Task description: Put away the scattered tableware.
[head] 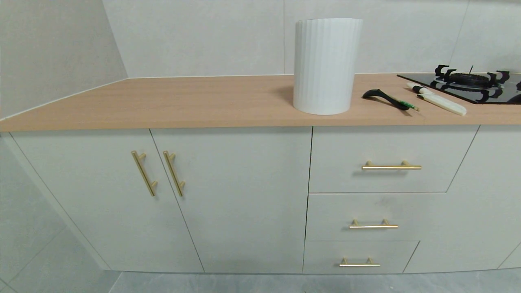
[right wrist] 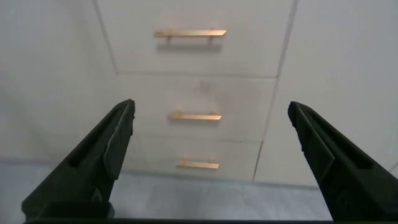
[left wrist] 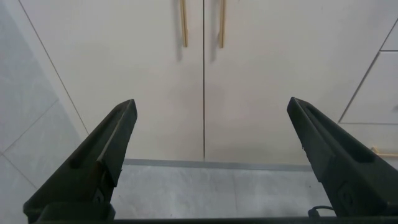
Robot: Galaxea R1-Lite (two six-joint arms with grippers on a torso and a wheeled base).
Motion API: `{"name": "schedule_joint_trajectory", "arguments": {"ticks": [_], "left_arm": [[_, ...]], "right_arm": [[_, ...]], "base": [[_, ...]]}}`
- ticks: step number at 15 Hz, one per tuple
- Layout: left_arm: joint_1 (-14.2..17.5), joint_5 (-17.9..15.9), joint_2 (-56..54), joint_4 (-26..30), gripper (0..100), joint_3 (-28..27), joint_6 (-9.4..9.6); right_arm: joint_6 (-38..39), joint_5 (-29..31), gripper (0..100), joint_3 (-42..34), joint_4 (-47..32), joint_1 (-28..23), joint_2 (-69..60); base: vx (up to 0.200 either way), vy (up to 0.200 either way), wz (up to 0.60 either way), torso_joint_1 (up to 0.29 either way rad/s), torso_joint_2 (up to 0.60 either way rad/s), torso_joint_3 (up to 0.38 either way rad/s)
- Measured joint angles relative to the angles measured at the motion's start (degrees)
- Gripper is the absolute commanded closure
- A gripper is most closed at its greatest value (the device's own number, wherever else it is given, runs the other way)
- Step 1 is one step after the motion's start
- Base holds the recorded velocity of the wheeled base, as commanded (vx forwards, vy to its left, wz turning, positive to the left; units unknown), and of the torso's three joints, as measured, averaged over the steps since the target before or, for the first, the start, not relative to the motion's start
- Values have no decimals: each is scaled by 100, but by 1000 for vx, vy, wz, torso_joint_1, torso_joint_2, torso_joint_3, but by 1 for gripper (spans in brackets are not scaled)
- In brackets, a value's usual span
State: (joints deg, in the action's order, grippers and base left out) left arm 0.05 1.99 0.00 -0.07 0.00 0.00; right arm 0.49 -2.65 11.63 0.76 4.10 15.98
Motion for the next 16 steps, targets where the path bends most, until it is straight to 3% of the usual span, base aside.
{"name": "schedule_joint_trajectory", "arguments": {"ticks": [5, 12, 16], "left_arm": [[-2, 1, 0, 0, 0, 0, 0], [0, 0, 0, 0, 0, 0, 0], [2, 1, 0, 0, 0, 0, 2]], "right_arm": [[-78, -173, 0, 631, 226, 157, 2075], [-135, -182, 0, 1395, 1747, 295, 5554], [-172, -118, 0, 2061, 2100, 505, 7362]], "base": [[0, 0, 0, 0, 0, 0], [0, 0, 0, 0, 0, 0], [0, 0, 0, 0, 0, 0]]}}
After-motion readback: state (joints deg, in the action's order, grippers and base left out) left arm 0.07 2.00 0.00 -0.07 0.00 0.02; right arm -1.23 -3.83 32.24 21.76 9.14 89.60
